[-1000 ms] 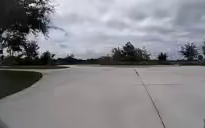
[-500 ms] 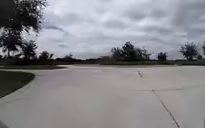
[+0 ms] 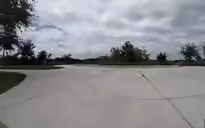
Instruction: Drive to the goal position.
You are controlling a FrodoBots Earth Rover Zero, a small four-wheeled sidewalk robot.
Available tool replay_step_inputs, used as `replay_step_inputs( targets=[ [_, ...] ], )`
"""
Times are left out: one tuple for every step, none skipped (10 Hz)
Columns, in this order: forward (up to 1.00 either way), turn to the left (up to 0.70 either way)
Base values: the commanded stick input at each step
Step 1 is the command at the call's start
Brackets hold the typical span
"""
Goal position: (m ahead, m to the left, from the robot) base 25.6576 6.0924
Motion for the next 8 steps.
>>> replay_step_inputs(
  targets=[
    [0.85,0.00],
    [0.85,0.00],
    [0.85,0.00],
    [0.85,0.00],
    [0.85,0.00],
    [0.85,0.00],
    [0.85,0.00],
    [0.85,0.00]
  ],
)
